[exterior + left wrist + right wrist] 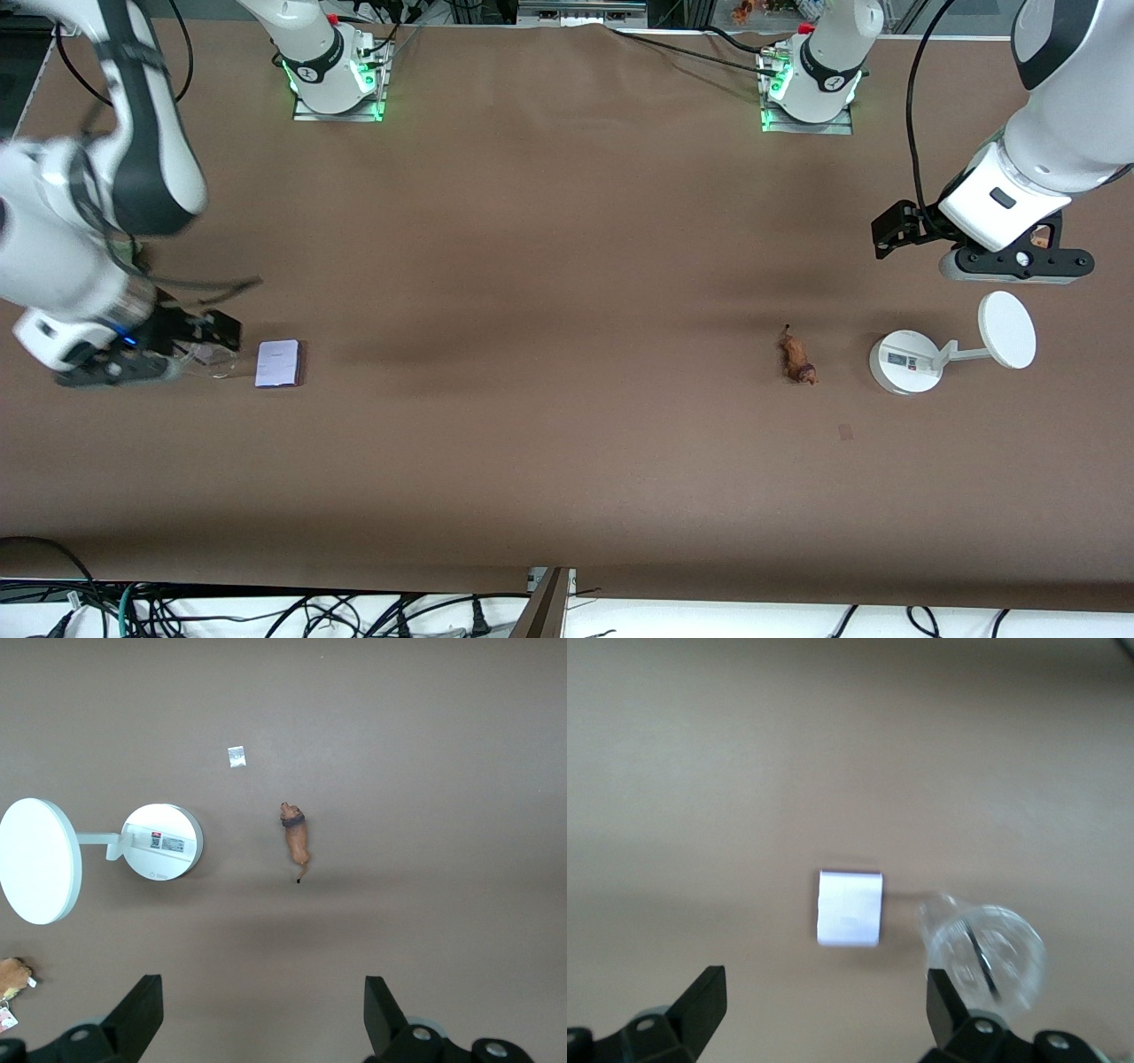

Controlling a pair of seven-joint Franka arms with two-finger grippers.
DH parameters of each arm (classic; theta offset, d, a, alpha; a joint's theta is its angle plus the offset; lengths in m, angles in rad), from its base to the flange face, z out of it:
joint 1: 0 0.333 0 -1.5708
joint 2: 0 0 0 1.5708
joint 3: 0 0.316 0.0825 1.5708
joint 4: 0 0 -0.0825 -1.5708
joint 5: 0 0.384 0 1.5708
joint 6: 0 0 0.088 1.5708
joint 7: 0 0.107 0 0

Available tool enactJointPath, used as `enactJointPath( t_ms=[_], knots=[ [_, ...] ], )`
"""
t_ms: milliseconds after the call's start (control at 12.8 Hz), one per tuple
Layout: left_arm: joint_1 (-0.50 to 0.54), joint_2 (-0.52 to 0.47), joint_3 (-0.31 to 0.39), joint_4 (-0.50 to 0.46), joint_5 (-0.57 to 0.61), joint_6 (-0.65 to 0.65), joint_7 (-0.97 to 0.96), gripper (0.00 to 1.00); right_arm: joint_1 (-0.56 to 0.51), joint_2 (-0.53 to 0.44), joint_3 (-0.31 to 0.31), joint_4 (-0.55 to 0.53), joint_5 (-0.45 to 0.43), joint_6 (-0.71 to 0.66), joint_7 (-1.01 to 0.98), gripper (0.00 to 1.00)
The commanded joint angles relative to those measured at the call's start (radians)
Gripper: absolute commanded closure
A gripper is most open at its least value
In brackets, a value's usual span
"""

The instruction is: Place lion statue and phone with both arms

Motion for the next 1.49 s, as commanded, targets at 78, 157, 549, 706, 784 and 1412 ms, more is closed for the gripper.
enactJointPath(
  t_ms=[78, 157, 549, 706, 784, 1412],
  knots=[
    [-0.005, 0.01, -0.009, 0.027, 0.021, -0.005, 0.002, 0.0, 0.037, 0.02, 0.004, 0.327, 0.014, -0.364, -0.013, 0.0],
    [-0.005, 0.01, -0.009, 0.028, 0.021, -0.005, 0.002, 0.0, 0.046, 0.018, 0.004, 0.351, 0.01, -0.389, -0.013, 0.0],
    [-0.006, 0.009, -0.009, 0.028, 0.021, -0.005, 0.002, 0.0, 0.069, 0.011, 0.006, 0.432, 0.013, -0.528, -0.018, 0.0],
    [-0.006, 0.007, -0.009, 0.028, 0.019, -0.006, 0.002, 0.0, 0.066, 0.011, 0.003, 0.434, 0.014, -0.568, -0.019, 0.0],
    [-0.006, 0.009, -0.009, 0.028, 0.021, -0.006, 0.002, 0.0, 0.066, 0.007, 0.003, 0.434, 0.016, -0.588, -0.021, 0.0],
    [-0.006, 0.007, -0.008, 0.027, 0.021, -0.008, 0.002, 0.0, 0.024, -0.276, 0.035, 0.055, 0.018, -0.498, 0.002, 0.0]
  ],
)
